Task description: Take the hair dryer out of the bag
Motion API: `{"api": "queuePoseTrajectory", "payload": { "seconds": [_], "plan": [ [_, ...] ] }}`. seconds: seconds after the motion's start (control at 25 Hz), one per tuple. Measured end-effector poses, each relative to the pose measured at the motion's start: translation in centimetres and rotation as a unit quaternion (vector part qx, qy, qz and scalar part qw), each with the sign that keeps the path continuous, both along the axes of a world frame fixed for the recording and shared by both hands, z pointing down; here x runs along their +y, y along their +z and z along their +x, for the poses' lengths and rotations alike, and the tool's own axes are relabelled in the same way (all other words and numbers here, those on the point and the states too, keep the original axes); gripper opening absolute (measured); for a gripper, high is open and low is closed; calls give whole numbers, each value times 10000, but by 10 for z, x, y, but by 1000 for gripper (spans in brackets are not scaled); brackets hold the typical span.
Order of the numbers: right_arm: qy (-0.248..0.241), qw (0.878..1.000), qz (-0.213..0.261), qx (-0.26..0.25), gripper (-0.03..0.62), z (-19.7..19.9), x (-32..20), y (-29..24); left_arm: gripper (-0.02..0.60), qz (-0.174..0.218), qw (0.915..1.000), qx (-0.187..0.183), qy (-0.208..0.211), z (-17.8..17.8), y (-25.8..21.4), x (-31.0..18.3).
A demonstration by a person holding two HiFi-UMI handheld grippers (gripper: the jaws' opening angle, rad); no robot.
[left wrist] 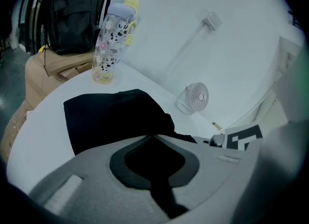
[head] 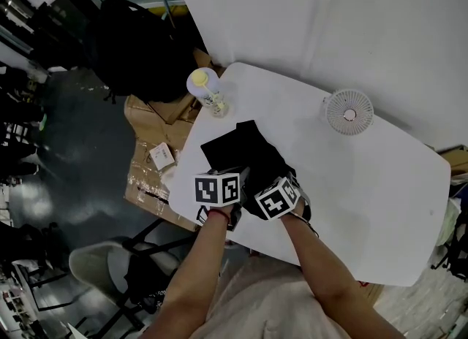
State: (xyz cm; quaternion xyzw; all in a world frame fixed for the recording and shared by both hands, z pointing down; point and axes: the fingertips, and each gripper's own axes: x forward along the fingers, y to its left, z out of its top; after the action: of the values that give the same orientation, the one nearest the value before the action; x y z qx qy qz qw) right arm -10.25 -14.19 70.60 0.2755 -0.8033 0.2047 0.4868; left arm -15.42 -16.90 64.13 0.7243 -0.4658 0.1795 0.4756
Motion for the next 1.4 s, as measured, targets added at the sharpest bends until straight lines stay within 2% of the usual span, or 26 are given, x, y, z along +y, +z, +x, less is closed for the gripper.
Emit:
{"api": "queuePoseTrajectory", "payload": {
  "seconds": [0.24, 0.68, 1.12, 1.4],
  "plan": [
    [77, 10000, 25, -31, 213, 3, -2, 3, 17, -7, 10000, -29, 38, -2, 2, 1],
    [247, 9987, -107, -434, 206, 21, 7, -19, 17, 29, 10000, -27, 84, 5, -1, 3],
    [32, 9994, 4, -342, 204, 57, 31, -43, 17, 280, 9995, 79, 138, 22, -26, 15],
    [-19, 9990, 287, -334, 202, 90, 49, -72, 17, 562, 9983, 40, 139, 34, -54, 20]
  ]
}}
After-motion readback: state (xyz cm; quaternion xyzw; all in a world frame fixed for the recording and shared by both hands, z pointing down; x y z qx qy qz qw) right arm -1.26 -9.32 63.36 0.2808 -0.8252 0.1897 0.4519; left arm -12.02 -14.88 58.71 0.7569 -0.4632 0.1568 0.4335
